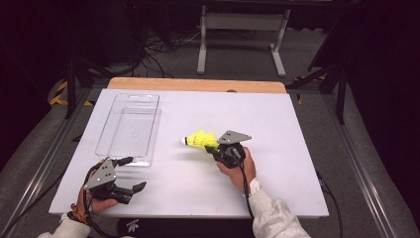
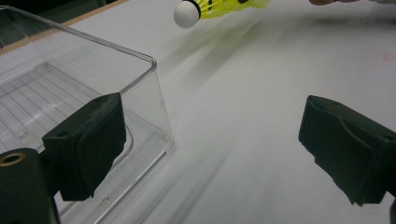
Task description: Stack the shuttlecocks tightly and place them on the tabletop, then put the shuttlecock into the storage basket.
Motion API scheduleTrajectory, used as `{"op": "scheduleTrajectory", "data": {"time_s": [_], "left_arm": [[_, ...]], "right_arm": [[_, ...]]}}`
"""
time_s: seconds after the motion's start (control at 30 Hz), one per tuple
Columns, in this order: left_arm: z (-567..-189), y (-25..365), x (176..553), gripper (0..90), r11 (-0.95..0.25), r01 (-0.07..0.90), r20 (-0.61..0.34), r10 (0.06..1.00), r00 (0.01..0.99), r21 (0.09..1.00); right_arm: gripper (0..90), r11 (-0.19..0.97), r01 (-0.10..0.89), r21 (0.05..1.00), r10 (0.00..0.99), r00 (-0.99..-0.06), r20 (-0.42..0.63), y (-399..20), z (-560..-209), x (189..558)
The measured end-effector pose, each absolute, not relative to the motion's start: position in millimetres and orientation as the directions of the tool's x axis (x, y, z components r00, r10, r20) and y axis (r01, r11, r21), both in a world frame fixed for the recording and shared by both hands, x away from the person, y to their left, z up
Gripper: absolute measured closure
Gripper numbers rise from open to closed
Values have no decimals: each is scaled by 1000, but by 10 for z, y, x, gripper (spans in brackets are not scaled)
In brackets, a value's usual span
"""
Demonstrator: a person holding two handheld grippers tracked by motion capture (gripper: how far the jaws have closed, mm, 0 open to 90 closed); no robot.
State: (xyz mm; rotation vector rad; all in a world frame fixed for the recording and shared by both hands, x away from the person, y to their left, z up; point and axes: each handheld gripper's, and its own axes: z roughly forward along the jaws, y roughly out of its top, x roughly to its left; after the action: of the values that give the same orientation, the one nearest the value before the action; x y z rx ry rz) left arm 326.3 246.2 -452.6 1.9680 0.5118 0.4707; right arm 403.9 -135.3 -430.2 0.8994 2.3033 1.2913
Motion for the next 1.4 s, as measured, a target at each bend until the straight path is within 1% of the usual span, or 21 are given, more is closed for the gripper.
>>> {"op": "scheduleTrajectory", "data": {"time_s": [0.53, 1.07, 1.4], "left_arm": [[-4525, 2457, 3265, 83, -402, 151, 101, 540, 835, 903], [-4523, 2491, 3281, 83, -383, 153, 87, 540, 837, 911], [-4524, 2500, 3283, 83, -376, 157, 82, 545, 834, 913]], "right_arm": [[886, 366, 332, 869, 671, -741, 0, -1325, -4188, 4047], [886, 338, 329, 882, 670, -742, 20, -1317, -4098, 4103], [887, 346, 307, 887, 659, -753, 4, -1255, -4001, 4125]]}}
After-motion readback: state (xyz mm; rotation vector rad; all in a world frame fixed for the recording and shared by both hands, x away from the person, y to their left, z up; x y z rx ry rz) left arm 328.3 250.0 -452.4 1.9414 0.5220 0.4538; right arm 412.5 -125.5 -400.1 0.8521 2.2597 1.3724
